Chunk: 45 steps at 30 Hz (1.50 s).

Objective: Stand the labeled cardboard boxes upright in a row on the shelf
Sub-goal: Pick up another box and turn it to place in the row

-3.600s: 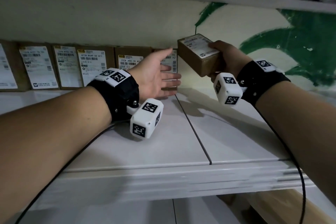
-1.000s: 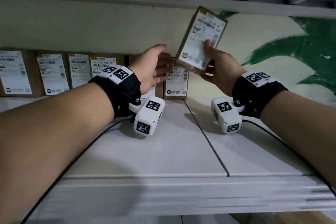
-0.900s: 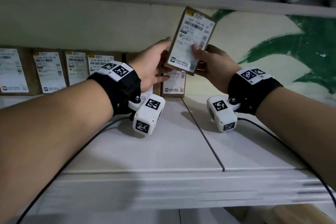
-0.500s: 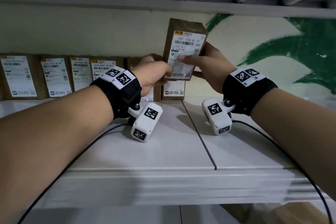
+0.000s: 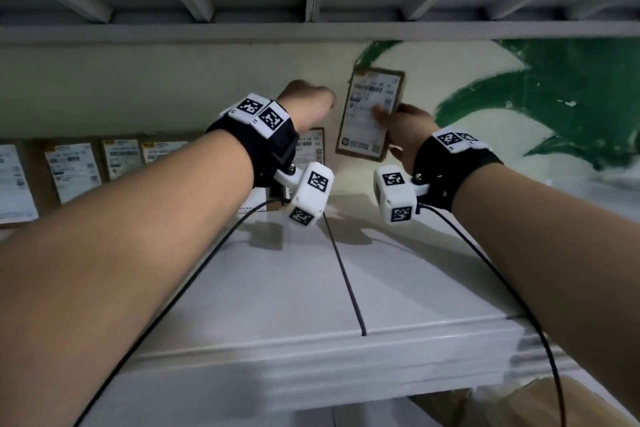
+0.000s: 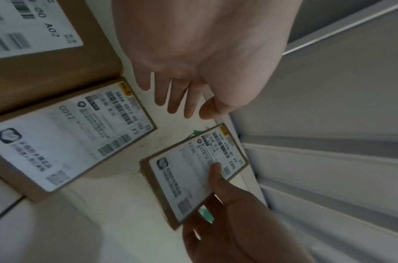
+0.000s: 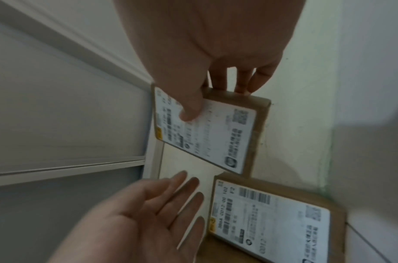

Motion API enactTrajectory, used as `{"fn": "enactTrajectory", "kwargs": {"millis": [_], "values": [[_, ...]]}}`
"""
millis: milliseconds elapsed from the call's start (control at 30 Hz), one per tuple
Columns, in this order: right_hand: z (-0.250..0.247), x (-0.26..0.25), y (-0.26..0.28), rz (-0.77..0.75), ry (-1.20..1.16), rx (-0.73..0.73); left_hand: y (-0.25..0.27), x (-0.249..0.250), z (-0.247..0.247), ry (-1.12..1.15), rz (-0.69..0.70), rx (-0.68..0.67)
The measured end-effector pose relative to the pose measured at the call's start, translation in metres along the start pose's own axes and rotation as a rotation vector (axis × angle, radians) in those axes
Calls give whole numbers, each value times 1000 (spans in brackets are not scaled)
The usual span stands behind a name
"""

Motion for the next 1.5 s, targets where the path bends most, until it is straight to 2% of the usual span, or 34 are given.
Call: {"fn": "enactTrajectory", "kwargs": {"millis": [67, 233, 467, 567, 700, 800, 933, 1033, 1167, 1233, 1300, 1367, 1433, 1500], "values": [[7, 14, -12, 35, 124, -39, -11, -17, 7, -166, -26, -48], [20, 43, -31, 105, 349, -115, -27, -8, 18, -529, 78, -163], [41, 61, -26, 218, 602, -285, -44, -4, 38, -814, 189, -251], [44, 58, -15, 293, 532, -329, -46, -6, 45, -861, 223, -295], [45, 53, -8, 324, 373, -249, -43, -7, 44, -887, 249, -267], [62, 56, 2, 317, 360, -338, -34, -5, 49, -911, 318, -292], [65, 50, 4, 248, 280, -284, -32, -7, 46, -891, 331, -295], [57, 30, 13, 76, 481, -279, -32, -12, 46, -883, 316, -288], [50, 10, 30, -28, 609, -243, -34, -17, 39, -845, 307, -259], [53, 13, 31, 33, 616, -249, -34, -18, 37, -816, 297, -251], [55, 11, 31, -3, 631, -261, -34, -16, 37, -810, 307, -239], [54, 14, 30, 28, 643, -262, -33, -13, 38, -823, 332, -219], [54, 7, 31, -28, 655, -260, -33, -10, 37, -840, 362, -191], [52, 14, 24, 45, 607, -240, -33, -9, 37, -843, 377, -178]]}}
Point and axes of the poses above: each hand's wrist, its own y-axis away from the middle knuckle, its own z-axis out of the palm, x = y × z, the point moved 10 cm from there along -y, towards the middle knuckle, and after that the axes turned 13 degrees about y, right-handed, at the moved point
